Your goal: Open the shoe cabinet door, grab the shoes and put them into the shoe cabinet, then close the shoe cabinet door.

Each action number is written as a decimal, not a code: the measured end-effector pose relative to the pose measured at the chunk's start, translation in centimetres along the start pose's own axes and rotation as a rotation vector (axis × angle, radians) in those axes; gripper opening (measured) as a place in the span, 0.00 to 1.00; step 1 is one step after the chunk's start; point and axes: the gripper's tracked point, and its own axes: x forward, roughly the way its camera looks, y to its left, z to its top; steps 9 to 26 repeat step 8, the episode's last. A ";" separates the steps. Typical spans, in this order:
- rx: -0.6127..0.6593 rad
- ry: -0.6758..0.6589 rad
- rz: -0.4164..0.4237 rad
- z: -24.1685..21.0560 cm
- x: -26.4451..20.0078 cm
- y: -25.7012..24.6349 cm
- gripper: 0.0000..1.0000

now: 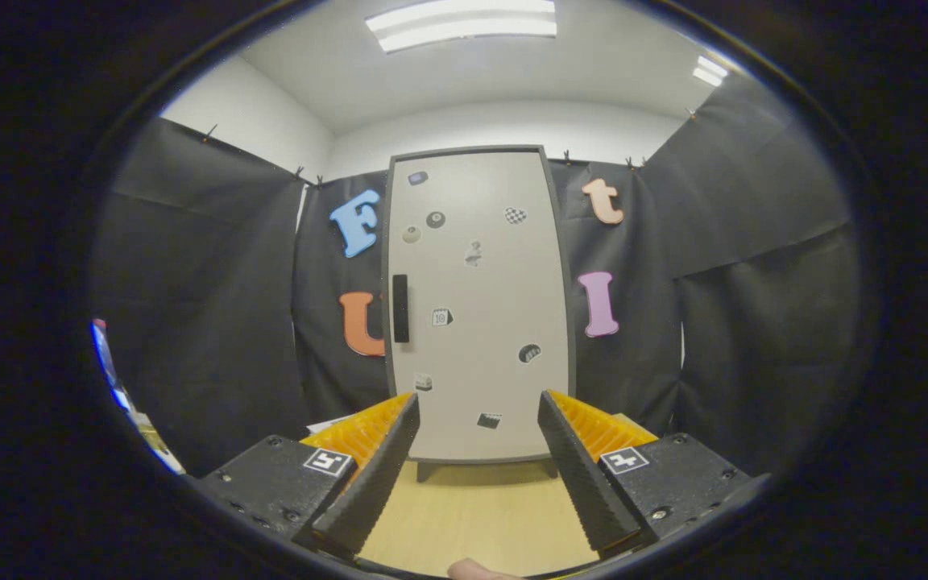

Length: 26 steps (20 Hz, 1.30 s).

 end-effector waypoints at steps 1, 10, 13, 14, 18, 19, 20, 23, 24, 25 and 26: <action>-0.002 0.003 -0.003 -0.1 0.0 -0.2 0.97; -0.028 -0.020 -0.020 0.8 -1.0 -2.1 0.97; -0.028 -0.020 -0.020 0.8 -1.0 -2.1 0.97; -0.028 -0.020 -0.020 0.8 -1.0 -2.1 0.97; -0.028 -0.020 -0.020 0.8 -1.0 -2.1 0.97; -0.028 -0.020 -0.020 0.8 -1.0 -2.1 0.97; -0.028 -0.020 -0.020 0.8 -1.0 -2.1 0.97; -0.028 -0.020 -0.020 0.8 -1.0 -2.1 0.97; -0.028 -0.020 -0.020 0.8 -1.0 -2.1 0.97; -0.028 -0.020 -0.020 0.8 -1.0 -2.1 0.97; -0.028 -0.020 -0.020 0.8 -1.0 -2.1 0.97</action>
